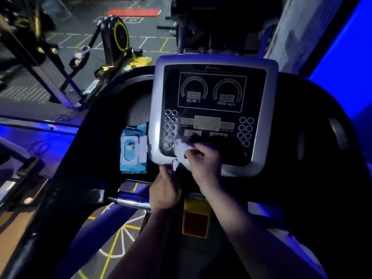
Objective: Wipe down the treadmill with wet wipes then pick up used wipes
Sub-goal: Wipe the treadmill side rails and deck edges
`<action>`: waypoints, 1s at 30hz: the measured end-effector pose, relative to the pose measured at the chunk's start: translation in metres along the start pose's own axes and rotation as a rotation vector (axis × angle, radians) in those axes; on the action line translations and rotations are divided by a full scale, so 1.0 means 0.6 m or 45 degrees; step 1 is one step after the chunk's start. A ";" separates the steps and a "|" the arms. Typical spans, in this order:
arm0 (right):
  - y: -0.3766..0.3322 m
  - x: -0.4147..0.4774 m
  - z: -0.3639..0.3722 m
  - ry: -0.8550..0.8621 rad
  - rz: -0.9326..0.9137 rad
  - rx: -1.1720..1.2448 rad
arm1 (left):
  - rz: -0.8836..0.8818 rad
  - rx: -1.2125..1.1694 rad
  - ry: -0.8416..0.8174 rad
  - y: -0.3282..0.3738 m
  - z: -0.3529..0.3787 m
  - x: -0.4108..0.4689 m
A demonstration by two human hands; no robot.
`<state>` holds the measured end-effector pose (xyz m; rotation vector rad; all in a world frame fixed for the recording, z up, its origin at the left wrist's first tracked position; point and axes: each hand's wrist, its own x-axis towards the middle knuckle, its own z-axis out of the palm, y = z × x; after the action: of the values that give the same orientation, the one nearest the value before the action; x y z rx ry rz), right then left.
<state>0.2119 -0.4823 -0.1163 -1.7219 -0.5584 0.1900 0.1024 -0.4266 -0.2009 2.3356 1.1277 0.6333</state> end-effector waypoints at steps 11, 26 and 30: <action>-0.043 -0.230 -0.170 -0.035 0.638 0.805 | 0.135 -0.456 -0.103 0.022 -0.084 -0.070; -0.087 -0.500 -0.277 0.722 0.408 0.623 | 0.010 -1.292 -0.936 0.170 -0.217 -0.313; -0.108 -0.496 -0.251 0.657 0.398 0.473 | -0.068 -1.289 -1.089 0.185 -0.240 -0.331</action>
<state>-0.0002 -0.7436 -0.0709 -1.4085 0.1240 0.0577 -0.0268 -0.6185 -0.0625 1.4014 0.3132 0.0687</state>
